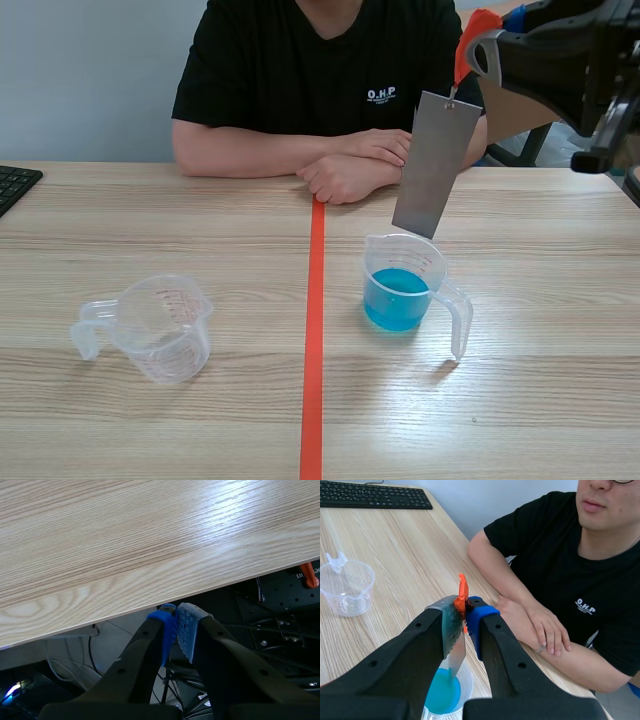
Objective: Do the redox reaction experiment.
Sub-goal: 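Raise the plate and point at it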
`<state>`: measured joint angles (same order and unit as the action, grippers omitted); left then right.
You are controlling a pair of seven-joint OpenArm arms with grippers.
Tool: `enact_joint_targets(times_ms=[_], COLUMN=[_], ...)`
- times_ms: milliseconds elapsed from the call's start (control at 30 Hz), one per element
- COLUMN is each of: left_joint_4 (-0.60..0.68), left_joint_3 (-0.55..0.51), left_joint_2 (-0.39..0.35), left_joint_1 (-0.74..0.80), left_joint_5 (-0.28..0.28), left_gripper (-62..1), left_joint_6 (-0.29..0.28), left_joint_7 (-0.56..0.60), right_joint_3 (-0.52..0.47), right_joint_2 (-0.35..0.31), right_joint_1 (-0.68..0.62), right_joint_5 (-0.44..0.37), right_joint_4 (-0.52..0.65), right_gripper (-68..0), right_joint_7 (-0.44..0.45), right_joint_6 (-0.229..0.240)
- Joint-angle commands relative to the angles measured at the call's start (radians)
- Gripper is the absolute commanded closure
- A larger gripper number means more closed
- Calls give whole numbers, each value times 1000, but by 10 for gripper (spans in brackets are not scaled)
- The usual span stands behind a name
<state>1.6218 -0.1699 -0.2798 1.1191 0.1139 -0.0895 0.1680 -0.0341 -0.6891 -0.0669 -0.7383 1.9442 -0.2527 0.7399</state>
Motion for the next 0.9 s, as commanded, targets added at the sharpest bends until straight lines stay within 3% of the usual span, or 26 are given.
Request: enact_joint_targets(times_ms=[0,567,700,867], left_joint_4=[11,11,11,11], left_joint_3=[-3,-3,-3,-2], left_joint_2=[2,-12,-76,-247], left_joint_1=[5,5,6,5], left_joint_5=[2,2,2,57], left_gripper=[-41,-40,-40,-40], left_joint_6=[-3,-2,-2,-10], left_joint_7=[14,14,14,96], right_joint_3=[-14,-14,-14,-14], right_joint_2=[-6,-6,-6,-6], right_joint_1=[11,11,11,11], right_joint_5=[-14,-16,-18,-18], right_joint_4=[14,14,14,14], right_gripper=[-17,-17,-17,-17], right_joint_7=[11,8,8,8], right_joint_6=[6,6,6,6])
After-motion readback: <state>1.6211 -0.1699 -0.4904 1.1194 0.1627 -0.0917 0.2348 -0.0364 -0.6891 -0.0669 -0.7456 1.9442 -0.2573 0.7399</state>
